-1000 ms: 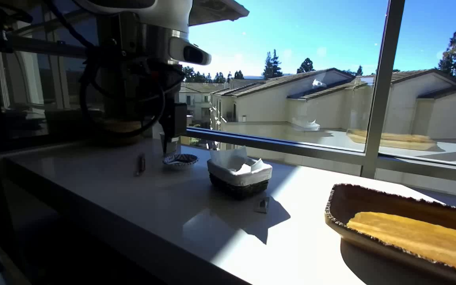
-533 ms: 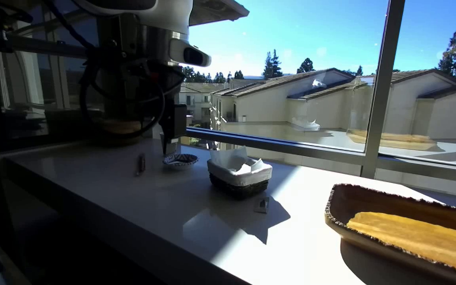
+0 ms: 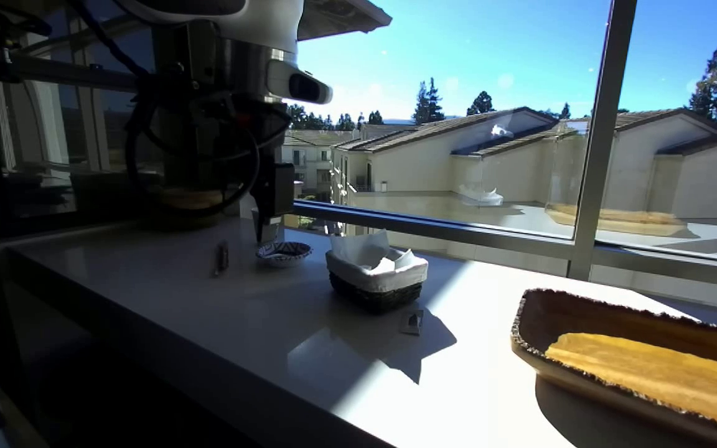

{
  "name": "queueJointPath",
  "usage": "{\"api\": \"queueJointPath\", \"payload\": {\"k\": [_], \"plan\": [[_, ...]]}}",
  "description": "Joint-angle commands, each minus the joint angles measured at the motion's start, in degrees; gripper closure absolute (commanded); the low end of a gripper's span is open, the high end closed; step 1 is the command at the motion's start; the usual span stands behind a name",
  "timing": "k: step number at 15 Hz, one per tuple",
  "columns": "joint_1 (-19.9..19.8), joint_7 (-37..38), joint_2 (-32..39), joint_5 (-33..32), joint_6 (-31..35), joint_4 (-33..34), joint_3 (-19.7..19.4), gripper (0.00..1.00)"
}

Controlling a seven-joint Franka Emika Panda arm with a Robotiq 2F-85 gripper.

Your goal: Remove the paper towel out of the box

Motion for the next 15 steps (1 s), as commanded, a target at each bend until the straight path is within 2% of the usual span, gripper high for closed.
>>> {"api": "queueJointPath", "payload": {"k": [1,5,10,15], "plan": [[-0.91,2.58,6.31,-0.41,1.88,4.01,1.12,0.00],[-0.56,6.30,15.13,-0.63,1.68,11.61,2.72,0.00],[-0.26,12.03,24.87,-4.07,7.47,20.37,8.43,0.00],[0.91,19.92,32.12,-5.97,8.82,27.92,12.36,0.00]]}}
